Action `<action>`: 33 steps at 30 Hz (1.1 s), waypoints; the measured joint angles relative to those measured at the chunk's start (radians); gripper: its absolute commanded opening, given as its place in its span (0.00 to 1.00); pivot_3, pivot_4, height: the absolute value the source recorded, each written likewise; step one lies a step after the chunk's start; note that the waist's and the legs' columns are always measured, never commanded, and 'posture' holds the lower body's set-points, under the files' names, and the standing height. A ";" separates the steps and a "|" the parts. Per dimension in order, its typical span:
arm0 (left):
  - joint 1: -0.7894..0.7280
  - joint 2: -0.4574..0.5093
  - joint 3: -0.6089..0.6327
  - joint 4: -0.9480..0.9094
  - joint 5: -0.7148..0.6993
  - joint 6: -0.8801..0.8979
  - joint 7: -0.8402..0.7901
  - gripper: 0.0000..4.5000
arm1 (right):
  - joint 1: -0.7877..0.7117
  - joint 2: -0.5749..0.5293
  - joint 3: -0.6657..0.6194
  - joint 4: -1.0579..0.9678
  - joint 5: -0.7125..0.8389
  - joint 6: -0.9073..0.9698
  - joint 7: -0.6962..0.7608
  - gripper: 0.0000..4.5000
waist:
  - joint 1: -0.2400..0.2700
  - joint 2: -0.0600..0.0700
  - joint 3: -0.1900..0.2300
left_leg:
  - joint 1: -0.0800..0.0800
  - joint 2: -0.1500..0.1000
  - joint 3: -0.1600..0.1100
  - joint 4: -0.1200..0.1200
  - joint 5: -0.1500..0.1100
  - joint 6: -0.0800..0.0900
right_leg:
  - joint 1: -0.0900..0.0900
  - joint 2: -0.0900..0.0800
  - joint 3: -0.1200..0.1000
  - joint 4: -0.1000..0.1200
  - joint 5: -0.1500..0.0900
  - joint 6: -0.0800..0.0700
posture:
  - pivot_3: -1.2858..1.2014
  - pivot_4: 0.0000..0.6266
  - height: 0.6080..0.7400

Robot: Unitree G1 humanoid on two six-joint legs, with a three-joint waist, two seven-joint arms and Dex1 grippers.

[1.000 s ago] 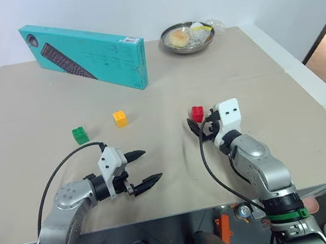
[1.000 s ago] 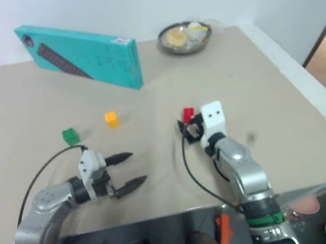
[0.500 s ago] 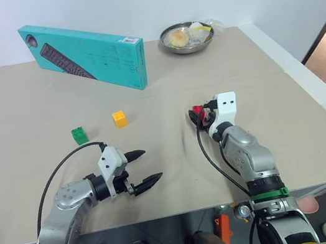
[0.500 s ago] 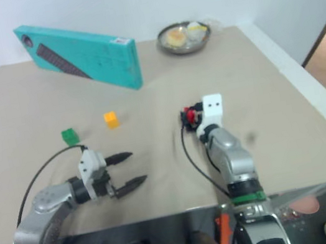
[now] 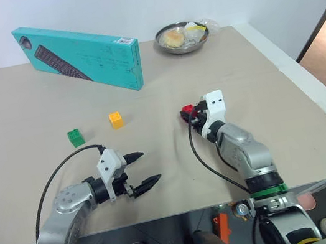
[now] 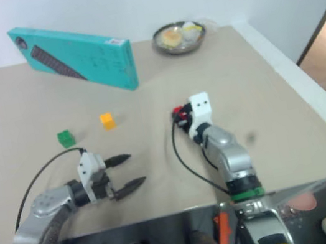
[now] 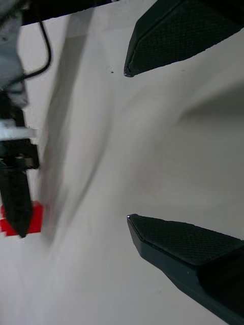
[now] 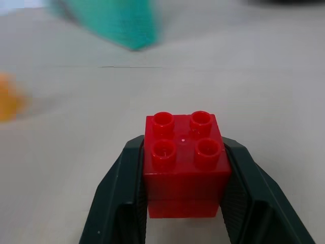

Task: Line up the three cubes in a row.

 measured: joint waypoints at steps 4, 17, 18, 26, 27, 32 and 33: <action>0.014 0.023 0.016 0.000 -0.010 0.011 -0.003 1.00 | -0.039 -0.161 0.117 -0.016 0.027 -0.028 0.367 0.28 | 0.000 0.000 0.000 | 0.001 0.000 0.000 0.000 0.000 0.000 | 0.000 0.000 0.000 0.000 -0.002 -0.003 | 0.52 0.24 1.00; 0.034 0.026 0.028 -0.039 -0.018 0.018 0.008 1.00 | -0.190 -0.168 0.259 0.260 -0.042 -0.285 0.783 0.28 | 0.001 0.000 0.000 | 0.001 0.000 0.000 0.000 0.000 0.000 | 0.000 0.000 -0.001 0.000 -0.001 -0.002 | 0.52 0.24 1.00; 0.038 0.026 0.029 -0.044 -0.018 0.019 0.010 1.00 | -0.200 -0.164 0.260 0.290 -0.051 -0.303 0.798 0.28 | 0.001 0.000 0.000 | 0.000 0.000 0.000 0.000 0.000 0.000 | 0.000 0.000 -0.001 0.000 -0.001 -0.002 | 0.52 0.24 1.00; 0.062 0.029 0.046 -0.063 -0.029 0.029 0.028 1.00 | -0.209 -0.162 0.265 0.386 -0.087 -0.384 0.899 0.28 | 0.001 0.000 0.000 | 0.001 0.000 0.000 0.000 0.000 0.000 | 0.000 0.000 -0.001 0.000 -0.001 -0.002 | 0.52 0.24 1.00; 0.062 0.029 0.048 -0.065 -0.029 0.028 0.029 1.00 | -0.211 -0.162 0.265 0.394 -0.089 -0.389 0.902 0.28 | 0.001 0.000 0.000 | 0.001 0.000 0.000 0.000 0.000 0.000 | 0.000 0.000 -0.001 0.000 -0.001 -0.002 | 0.52 0.24 1.00; 0.062 0.031 0.051 -0.071 -0.028 0.028 0.037 1.00 | -0.232 -0.160 0.265 0.429 -0.101 -0.420 0.924 0.28 | 0.001 0.000 0.000 | 0.001 0.000 0.000 0.000 0.000 0.000 | 0.000 0.000 -0.001 0.000 -0.001 -0.002 | 0.52 0.24 1.00; 0.062 0.031 0.051 -0.071 -0.028 0.028 0.039 1.00 | -0.232 -0.160 0.265 0.431 -0.102 -0.422 0.927 0.28 | 0.001 0.000 0.000 | 0.001 0.000 0.000 0.000 0.000 0.000 | 0.000 0.000 -0.001 0.000 -0.001 -0.002 | 0.52 0.24 1.00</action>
